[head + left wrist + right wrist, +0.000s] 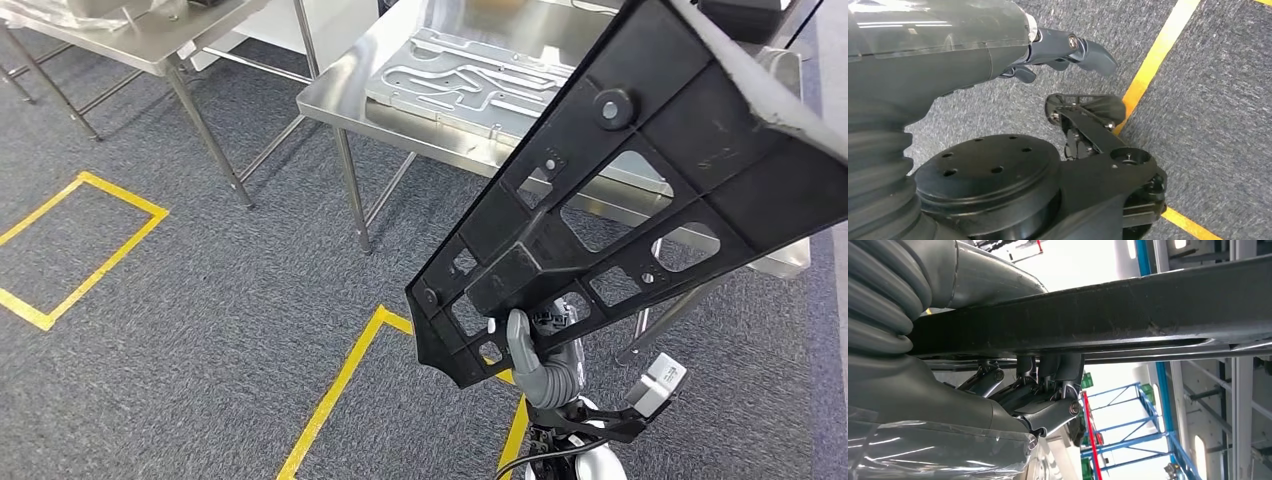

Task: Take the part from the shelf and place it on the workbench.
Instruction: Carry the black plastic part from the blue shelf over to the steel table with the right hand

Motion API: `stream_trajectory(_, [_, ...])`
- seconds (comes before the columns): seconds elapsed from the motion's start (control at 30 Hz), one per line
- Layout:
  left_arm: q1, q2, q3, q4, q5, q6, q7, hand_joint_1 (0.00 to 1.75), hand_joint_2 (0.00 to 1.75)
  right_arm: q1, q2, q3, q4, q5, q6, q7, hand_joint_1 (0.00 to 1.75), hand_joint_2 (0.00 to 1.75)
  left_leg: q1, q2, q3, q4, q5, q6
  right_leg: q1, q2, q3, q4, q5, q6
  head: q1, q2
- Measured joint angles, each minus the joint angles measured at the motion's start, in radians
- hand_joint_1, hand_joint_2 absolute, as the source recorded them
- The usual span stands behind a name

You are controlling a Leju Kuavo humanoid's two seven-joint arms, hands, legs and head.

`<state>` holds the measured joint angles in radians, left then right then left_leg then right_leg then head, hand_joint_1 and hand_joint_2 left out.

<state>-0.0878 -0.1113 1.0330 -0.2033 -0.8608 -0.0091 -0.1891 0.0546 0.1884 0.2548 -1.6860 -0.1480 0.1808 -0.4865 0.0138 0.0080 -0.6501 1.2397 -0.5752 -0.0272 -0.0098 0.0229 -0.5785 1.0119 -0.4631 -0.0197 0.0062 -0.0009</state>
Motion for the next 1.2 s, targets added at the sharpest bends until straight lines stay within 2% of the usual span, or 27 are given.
stream_trajectory(0.03, [0.0,0.0,0.0,0.0,0.0,0.0,-0.002,0.0,1.75,0.0,0.0,0.0,0.0,0.001,0.0,0.0,1.75,1.75,0.001,-0.002,0.03,-0.069,0.04,0.002,-0.001,0.005,0.001,0.003,-0.002,0.003,0.0,0.0])
stream_trajectory(0.1, [-0.003,0.0,0.0,0.0,-0.001,0.001,-0.004,0.0,1.75,-0.001,0.0,0.0,0.001,0.003,0.0,0.0,1.75,1.75,-0.001,-0.009,0.081,-0.186,0.085,0.01,0.001,0.011,-0.002,0.01,-0.005,0.011,0.0,0.0])
stream_trajectory(0.13, [-0.003,0.0,0.0,0.0,-0.001,0.002,-0.006,0.0,1.75,-0.001,0.0,0.0,0.001,0.004,0.0,0.0,1.75,1.75,-0.003,-0.012,0.091,-0.212,0.09,0.015,0.003,0.012,-0.004,0.011,-0.006,0.016,0.0,0.0])
stream_trajectory(0.23, [-0.004,0.0,0.0,0.0,-0.002,0.003,-0.008,0.0,1.75,-0.001,0.0,0.0,0.002,0.005,0.0,0.001,1.75,1.75,-0.004,-0.012,0.09,-0.222,0.095,0.037,0.003,0.013,-0.007,0.011,-0.004,0.032,0.001,0.0])
stream_trajectory(0.27, [-0.004,0.0,0.0,0.0,-0.002,0.003,-0.008,0.0,1.75,-0.001,0.0,0.0,0.002,0.005,0.0,0.001,1.75,1.75,-0.003,-0.011,0.091,-0.225,0.098,0.044,0.003,0.008,-0.011,0.021,-0.014,0.037,0.001,0.0])
stream_trajectory(0.33, [-0.005,-0.001,0.0,0.0,0.0,0.004,-0.005,0.0,1.75,-0.002,0.0,0.0,0.002,0.007,0.0,0.001,1.75,1.75,-0.001,-0.007,0.09,-0.232,0.105,0.056,0.002,-0.005,-0.046,0.101,-0.066,0.044,0.002,0.0])
stream_trajectory(0.4, [-0.004,-0.001,0.001,0.0,0.002,0.006,0.0,0.0,1.75,-0.003,0.0,0.0,0.004,0.008,-0.002,0.001,1.75,1.75,-0.004,-0.004,0.087,-0.231,0.105,0.059,0.001,-0.012,-0.108,0.234,-0.13,0.048,0.002,0.0])
stream_trajectory(0.43, [-0.003,-0.001,0.002,0.0,0.001,0.006,0.002,0.0,1.75,-0.003,0.0,0.0,0.006,0.009,-0.004,0.001,1.75,1.75,-0.005,-0.001,0.087,-0.231,0.105,0.06,0.001,-0.013,-0.129,0.281,-0.144,0.048,0.001,0.0])
stream_trajectory(0.47, [-0.003,-0.001,0.002,0.0,0.001,0.007,0.004,0.0,1.75,-0.003,0.0,0.0,0.008,0.009,-0.006,0.001,1.75,1.75,-0.006,0.0,0.086,-0.23,0.105,0.06,0.0,-0.014,-0.134,0.291,-0.137,0.047,0.001,0.0])
stream_trajectory(0.5, [-0.003,-0.001,0.003,0.0,0.001,0.007,0.006,0.0,1.75,-0.003,0.0,0.0,0.009,0.01,-0.008,0.001,1.75,1.75,-0.006,0.001,0.087,-0.229,0.104,0.059,0.001,-0.015,-0.117,0.261,-0.111,0.045,0.001,0.0])
stream_trajectory(0.57, [-0.003,-0.001,0.003,0.0,-0.001,0.007,0.006,0.0,1.75,-0.005,0.0,0.0,0.011,0.011,-0.014,0.001,1.75,1.75,-0.008,0.001,0.09,-0.227,0.102,0.056,0.004,-0.022,-0.045,0.12,-0.044,0.035,0.001,0.0])
stream_trajectory(0.6, [-0.004,-0.002,0.003,0.0,-0.001,0.007,0.006,0.0,1.75,-0.006,0.0,0.0,0.011,0.011,-0.016,0.001,1.75,1.75,-0.01,0.001,0.09,-0.225,0.1,0.053,0.007,-0.025,-0.014,0.059,-0.023,0.029,0.001,0.0])
stream_trajectory(0.63, [-0.004,-0.002,0.003,0.0,-0.002,0.007,0.006,0.0,1.75,-0.007,0.0,0.0,0.011,0.011,-0.018,0.001,1.75,1.75,-0.011,0.002,0.089,-0.225,0.1,0.049,0.01,-0.027,0.003,0.021,-0.014,0.025,0.001,0.0])
stream_trajectory(0.7, [-0.004,-0.002,0.003,0.0,-0.004,0.006,0.007,0.0,1.75,-0.007,0.0,0.0,0.011,0.011,-0.019,0.0,1.75,1.75,-0.012,0.004,0.088,-0.226,0.1,0.039,0.013,-0.026,0.004,0.006,-0.014,0.02,0.001,0.0])
stream_trajectory(0.73, [-0.005,-0.002,0.003,0.0,-0.004,0.006,0.007,0.0,1.75,-0.007,0.0,0.0,0.01,0.011,-0.019,-0.001,1.75,1.75,-0.012,0.005,0.088,-0.226,0.099,0.033,0.01,-0.024,0.005,0.003,-0.011,0.016,0.001,0.0])
stream_trajectory(0.8, [-0.005,-0.001,0.003,0.0,-0.005,0.006,0.007,0.0,1.75,-0.008,0.001,0.0,0.01,0.011,-0.018,-0.001,1.75,1.75,-0.011,0.002,0.075,-0.192,0.072,0.023,0.002,-0.023,0.009,-0.006,-0.006,0.006,-0.001,0.0])
stream_trajectory(0.83, [-0.005,-0.001,0.003,0.0,-0.005,0.006,0.007,0.0,1.75,-0.008,0.001,0.0,0.01,0.011,-0.018,-0.002,1.75,1.75,-0.01,0.001,0.055,-0.146,0.044,0.019,0.0,-0.023,0.01,-0.008,-0.004,0.002,-0.002,0.0])
stream_trajectory(0.9, [-0.004,-0.001,0.004,0.0,-0.005,0.006,0.007,0.0,1.75,-0.007,0.001,0.0,0.01,0.011,-0.018,-0.002,1.75,1.75,-0.006,-0.001,-0.006,-0.014,-0.017,0.012,0.001,-0.023,0.01,-0.008,-0.004,-0.001,-0.004,0.0])
stream_trajectory(0.93, [-0.003,-0.001,0.004,0.0,-0.005,0.006,0.007,0.0,1.75,-0.007,0.002,0.0,0.011,0.011,-0.018,-0.002,1.75,1.75,-0.004,-0.001,-0.031,0.037,-0.032,0.009,0.001,-0.022,0.009,-0.008,-0.004,-0.002,-0.004,0.0])
stream_trajectory(0.97, [-0.002,-0.001,0.004,0.0,-0.006,0.006,0.007,0.0,1.75,-0.007,0.002,0.0,0.011,0.011,-0.018,-0.002,1.75,1.75,-0.003,-0.001,-0.041,0.055,-0.028,0.007,0.001,-0.021,0.01,-0.007,-0.005,-0.001,-0.004,0.0])
stream_trajectory(1.0, [-0.002,-0.001,0.004,0.0,-0.006,0.006,0.007,0.0,1.75,-0.007,0.002,0.0,0.011,0.011,-0.018,-0.002,1.75,1.75,-0.001,-0.001,-0.032,0.033,-0.004,0.006,0.001,-0.019,0.011,-0.006,-0.005,-0.001,-0.004,0.0])
stream_trajectory(1.07, [-0.002,-0.001,0.004,0.0,-0.006,0.006,0.007,0.0,1.75,-0.007,0.002,0.0,0.011,0.011,-0.018,-0.002,1.75,1.75,0.0,-0.003,0.029,-0.099,0.066,0.009,0.001,-0.014,0.013,-0.003,-0.009,0.003,-0.004,0.0])
stream_trajectory(1.1, [-0.002,0.0,0.004,0.0,-0.006,0.006,0.007,0.0,1.75,-0.007,0.002,0.0,0.011,0.011,-0.018,-0.002,1.75,1.75,-0.001,-0.004,0.059,-0.162,0.088,0.013,0.002,-0.012,0.012,0.001,-0.011,0.007,-0.004,0.0])
stream_trajectory(1.13, [-0.003,0.0,0.004,0.0,-0.006,0.006,0.008,0.0,1.75,-0.008,0.002,0.0,0.011,0.011,-0.018,-0.002,1.75,1.75,-0.002,-0.006,0.078,-0.203,0.099,0.018,0.004,-0.011,0.011,0.003,-0.013,0.011,-0.004,0.0])
stream_trajectory(1.2, [-0.003,0.0,0.004,0.0,-0.005,0.006,0.01,0.0,1.75,-0.008,0.003,0.0,0.011,0.011,-0.018,-0.001,1.75,1.75,-0.006,-0.008,0.085,-0.225,0.096,0.03,0.006,-0.01,0.008,0.01,-0.009,0.023,-0.003,0.0])
